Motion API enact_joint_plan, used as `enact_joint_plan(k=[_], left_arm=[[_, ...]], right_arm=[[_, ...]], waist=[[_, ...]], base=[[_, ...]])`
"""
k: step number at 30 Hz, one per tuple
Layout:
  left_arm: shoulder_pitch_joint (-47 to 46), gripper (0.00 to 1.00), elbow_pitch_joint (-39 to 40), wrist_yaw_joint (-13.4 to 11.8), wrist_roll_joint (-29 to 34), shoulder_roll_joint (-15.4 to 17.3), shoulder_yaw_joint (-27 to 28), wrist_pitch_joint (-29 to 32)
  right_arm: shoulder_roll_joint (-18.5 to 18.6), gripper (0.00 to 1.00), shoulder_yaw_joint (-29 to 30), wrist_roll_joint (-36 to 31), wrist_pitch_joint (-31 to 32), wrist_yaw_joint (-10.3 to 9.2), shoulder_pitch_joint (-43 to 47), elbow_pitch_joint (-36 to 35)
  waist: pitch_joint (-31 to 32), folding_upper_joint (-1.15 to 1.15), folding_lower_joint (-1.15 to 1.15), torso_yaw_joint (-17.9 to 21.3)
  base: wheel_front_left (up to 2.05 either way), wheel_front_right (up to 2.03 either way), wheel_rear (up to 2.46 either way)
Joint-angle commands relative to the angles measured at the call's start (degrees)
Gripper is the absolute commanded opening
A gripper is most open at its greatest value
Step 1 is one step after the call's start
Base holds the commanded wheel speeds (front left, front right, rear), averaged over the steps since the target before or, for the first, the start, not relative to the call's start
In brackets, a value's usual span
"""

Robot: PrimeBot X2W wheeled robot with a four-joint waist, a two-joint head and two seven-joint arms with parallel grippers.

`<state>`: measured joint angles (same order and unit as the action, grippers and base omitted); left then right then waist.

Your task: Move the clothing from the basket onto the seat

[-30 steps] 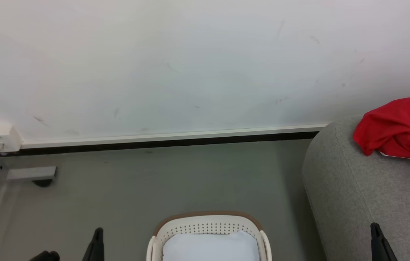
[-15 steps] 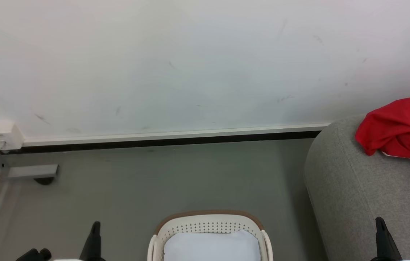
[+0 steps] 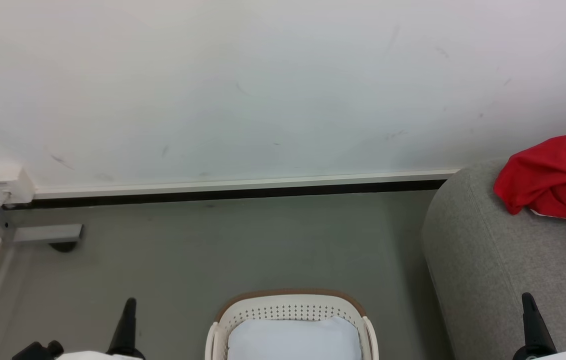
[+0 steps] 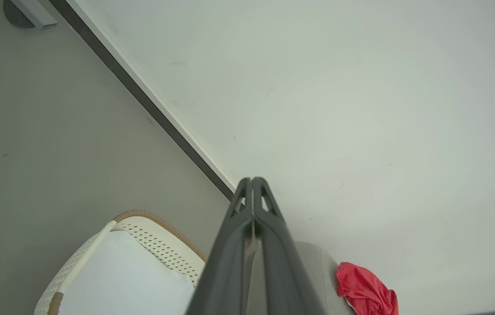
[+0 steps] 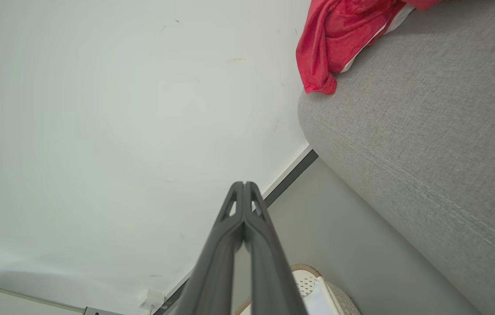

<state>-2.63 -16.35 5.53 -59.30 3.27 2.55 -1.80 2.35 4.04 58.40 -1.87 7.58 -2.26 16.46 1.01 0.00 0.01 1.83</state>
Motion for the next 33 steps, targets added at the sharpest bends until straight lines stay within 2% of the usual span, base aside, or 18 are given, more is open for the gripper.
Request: enact_joint_plan(k=[1, 33], left_arm=[[-1.3, 0.0, 0.7, 0.3, -1.6, 0.2, 0.3, 0.3], [-2.8, 0.0, 1.6, 1.3, -19.3, -0.1, 2.5, 4.8]], right_arm=[[0.6, 0.0, 0.2, 1.6, 0.3, -0.07, -1.3, -0.8], [0.7, 0.0, 1.5, 19.8, 4.9, -0.11, -2.9, -1.8]], waist=[[0.0, 0.0, 0.0, 0.0], [-0.6, 0.0, -0.01, -0.9]], base=[[0.0, 0.0, 0.0], [0.0, 0.0, 0.0]])
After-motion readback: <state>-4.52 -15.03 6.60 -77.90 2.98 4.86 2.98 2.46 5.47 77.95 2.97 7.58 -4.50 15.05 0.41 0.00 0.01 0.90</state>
